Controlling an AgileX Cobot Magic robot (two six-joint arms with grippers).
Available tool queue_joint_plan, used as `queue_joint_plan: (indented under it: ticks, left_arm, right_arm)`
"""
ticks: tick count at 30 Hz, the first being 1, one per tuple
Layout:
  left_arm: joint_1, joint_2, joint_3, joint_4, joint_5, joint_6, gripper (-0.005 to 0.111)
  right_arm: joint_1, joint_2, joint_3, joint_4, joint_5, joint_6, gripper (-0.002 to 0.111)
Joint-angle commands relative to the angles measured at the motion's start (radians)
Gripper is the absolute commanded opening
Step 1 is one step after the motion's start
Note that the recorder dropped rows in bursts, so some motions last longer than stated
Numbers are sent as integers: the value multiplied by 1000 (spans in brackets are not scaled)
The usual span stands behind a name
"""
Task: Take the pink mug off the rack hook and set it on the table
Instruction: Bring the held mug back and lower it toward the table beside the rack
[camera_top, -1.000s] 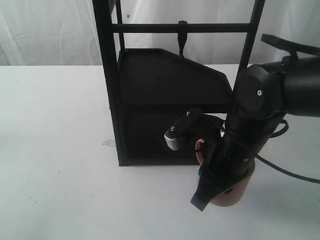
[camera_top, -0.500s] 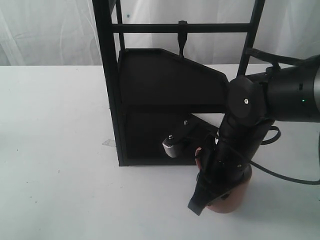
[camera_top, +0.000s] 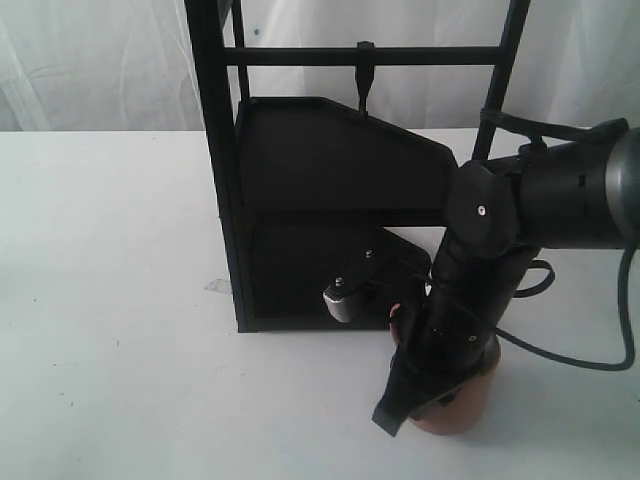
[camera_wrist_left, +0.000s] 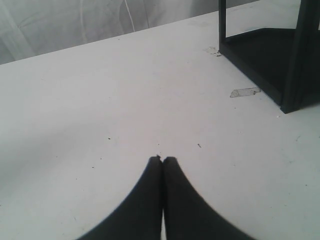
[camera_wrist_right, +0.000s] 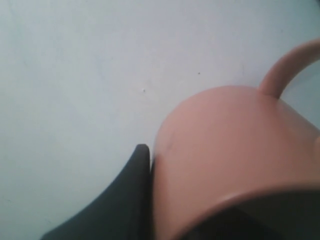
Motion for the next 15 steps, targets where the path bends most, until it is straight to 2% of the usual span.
queue_joint_plan:
  ticks: [1, 5, 8, 15]
  left_arm:
    - [2, -5, 3, -2, 3, -10, 0]
    - [2, -5, 3, -2, 3, -10, 0]
    - [2, -5, 3, -2, 3, -10, 0]
    - [2, -5, 3, -2, 3, -10, 0]
  right_arm:
    - [1, -6, -9, 11, -5, 13, 13]
    - [1, -6, -9, 11, -6, 16, 31]
    - [1, -6, -9, 11, -6, 24, 40]
    - [1, -14, -9, 11, -6, 37, 43]
